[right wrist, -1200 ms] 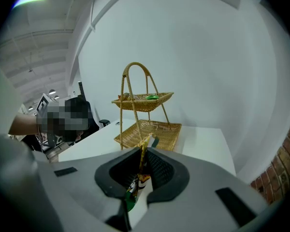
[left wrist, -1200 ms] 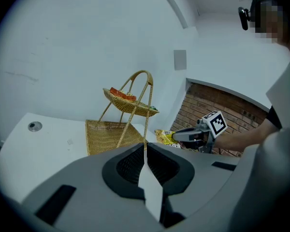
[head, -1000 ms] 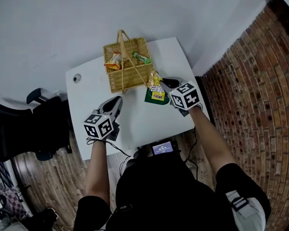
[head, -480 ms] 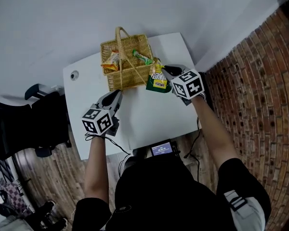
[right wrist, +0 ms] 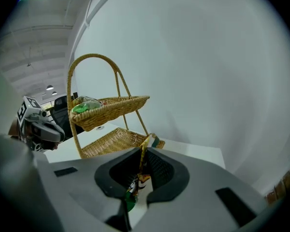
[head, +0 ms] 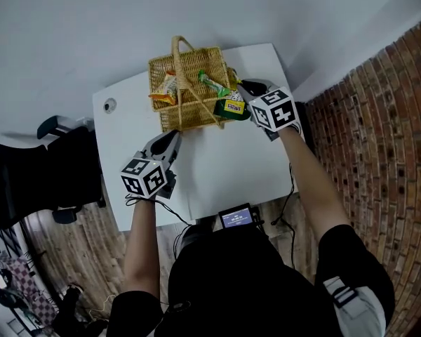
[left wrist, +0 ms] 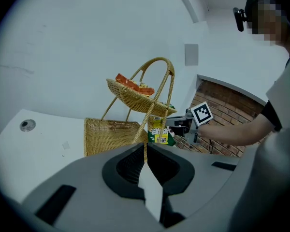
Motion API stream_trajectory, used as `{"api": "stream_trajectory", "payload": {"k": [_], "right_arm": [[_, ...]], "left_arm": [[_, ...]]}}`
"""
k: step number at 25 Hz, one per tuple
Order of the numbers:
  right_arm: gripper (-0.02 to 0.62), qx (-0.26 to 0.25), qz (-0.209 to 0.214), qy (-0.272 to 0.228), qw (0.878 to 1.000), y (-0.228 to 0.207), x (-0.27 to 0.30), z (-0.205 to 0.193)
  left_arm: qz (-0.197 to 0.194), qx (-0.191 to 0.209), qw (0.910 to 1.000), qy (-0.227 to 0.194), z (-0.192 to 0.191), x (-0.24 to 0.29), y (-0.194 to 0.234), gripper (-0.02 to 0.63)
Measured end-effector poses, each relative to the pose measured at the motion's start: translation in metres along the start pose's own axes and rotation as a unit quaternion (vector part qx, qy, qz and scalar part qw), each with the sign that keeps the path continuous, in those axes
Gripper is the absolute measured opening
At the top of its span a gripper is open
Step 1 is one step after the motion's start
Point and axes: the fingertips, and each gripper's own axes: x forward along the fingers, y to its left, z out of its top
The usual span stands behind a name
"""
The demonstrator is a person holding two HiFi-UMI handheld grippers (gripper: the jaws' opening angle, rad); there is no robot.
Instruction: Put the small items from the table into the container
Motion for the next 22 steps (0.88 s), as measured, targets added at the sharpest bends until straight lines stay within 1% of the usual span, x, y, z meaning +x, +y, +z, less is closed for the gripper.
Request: {"api": "stream_trajectory", "payload": {"k": [7,12,17,22], "right_arm": [[0.046,0.009,0.016,-0.002,1.000,0.011,0.028,0.002],[0.048,0.011,0.025,0.000,1.000,0.023,0.043,-0.009],[0.048,0.012,0.018,-0.004,1.000,0.028,0.054,-0.014],[0.048,-0.019,0.002,0.003,1.000,0.034,0.061,-0.020]], "left_arm": [[0.011,-0.011,0.9999,0.005,-0.006,-0.005,0.013,0.012],[0.015,-0.018,0.9997,0.006,-0.010,-0.006,0.017,0.012],[0.017,-0.020,0.9996,0.007,-0.011,-0.008,0.021,0.012],[0.019,-0.024,0.9995,0.007,-0.014,-0.013,0.023,0.012]]}}
